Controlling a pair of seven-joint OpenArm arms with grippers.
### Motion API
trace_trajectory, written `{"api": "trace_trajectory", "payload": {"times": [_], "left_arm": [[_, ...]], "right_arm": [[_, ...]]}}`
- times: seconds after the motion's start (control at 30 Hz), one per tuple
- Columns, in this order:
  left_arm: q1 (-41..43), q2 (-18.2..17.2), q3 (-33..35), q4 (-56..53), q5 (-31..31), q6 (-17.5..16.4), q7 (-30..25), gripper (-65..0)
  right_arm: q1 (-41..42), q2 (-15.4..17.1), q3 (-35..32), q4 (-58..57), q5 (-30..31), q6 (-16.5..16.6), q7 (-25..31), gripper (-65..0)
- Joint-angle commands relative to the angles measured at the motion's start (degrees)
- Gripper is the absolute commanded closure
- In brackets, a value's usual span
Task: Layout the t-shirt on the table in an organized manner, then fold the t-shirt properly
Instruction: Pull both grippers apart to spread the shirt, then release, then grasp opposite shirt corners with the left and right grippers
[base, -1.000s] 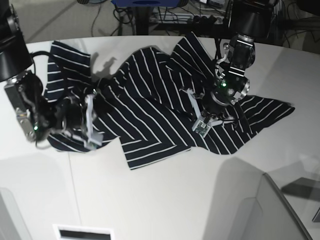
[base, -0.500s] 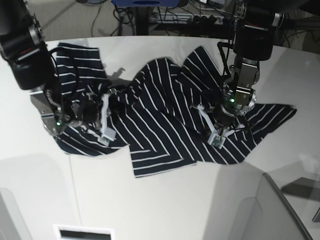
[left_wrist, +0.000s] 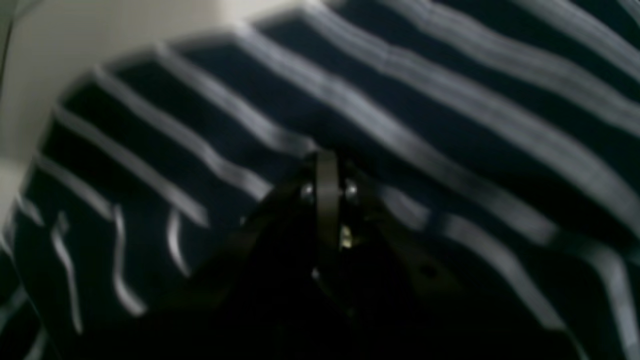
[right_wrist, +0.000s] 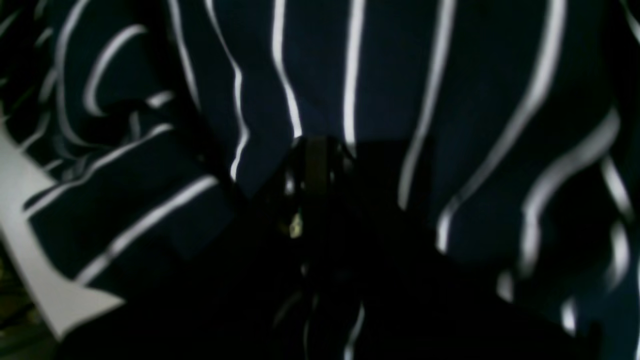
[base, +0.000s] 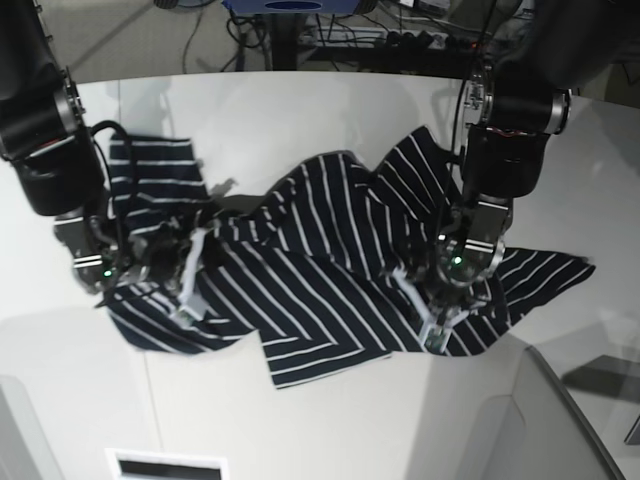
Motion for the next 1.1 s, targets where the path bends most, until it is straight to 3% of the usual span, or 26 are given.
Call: {"api": "trace_trajectory", "payload": {"times": [0.0, 0.17, 0.3, 0.4, 0.5, 0.6, 0.63, 0.7, 0.77, 1.07], "left_arm": [[-1.04, -0.18, -0.19, 4.01, -0.49, 0.13, 0.19, 0.0], [8.37, -0.44, -0.37, 27.05, -0.66, -1.54, 12.41, 0.0], [19.27, -0.44, -4.67, 47.27, -0.66, -2.24, 21.47, 0.0], [28.24, 0.35, -10.48, 60.01, -1.54, -6.55, 27.27, 0.0], [35.36, 0.70, -17.77, 67.40, -8.14, -12.00, 32.89, 0.0], [40.81, 0.35, -26.12, 69.95, -18.42, -14.37, 37.99, 0.0], [42.39, 0.35, -28.50, 69.95, -21.50, -14.37, 38.70, -3.6], [45.38, 0.35, -31.84, 69.86, -25.98, -14.37, 38.78, -18.6], [47.67, 0.61, -32.98, 69.86, -29.59, -14.37, 38.78, -26.7], [50.66, 0.35, -32.89, 58.78, -46.55, -14.55, 38.52, -28.3]], "right_arm": [[0.45, 1.29, 3.31, 2.73, -0.83, -0.99, -1.58, 0.0], [-8.60, 2.87, 20.80, 22.77, -0.83, -0.99, -10.81, 0.0], [-19.68, 2.78, 29.33, 42.38, -0.83, -0.99, -15.38, 0.0], [-29.35, 2.69, 33.38, 55.83, -0.83, -0.99, -16.35, -0.2], [-37.44, 2.61, 36.98, 63.56, -0.83, -0.99, -16.26, -0.2], [-43.24, 1.11, 41.55, 66.90, -0.83, -0.99, -16.08, -0.3], [-44.47, 0.23, 43.57, 67.43, -0.83, -0.99, -16.08, -0.8], [-45.97, -1.35, 46.65, 67.52, -0.83, -0.99, -16.17, -4.5], [-47.28, -2.14, 48.76, 67.52, -0.83, -0.99, -16.08, -9.0], [-49.66, -2.23, 49.99, 67.08, -1.01, -0.99, -16.26, -24.3]]}}
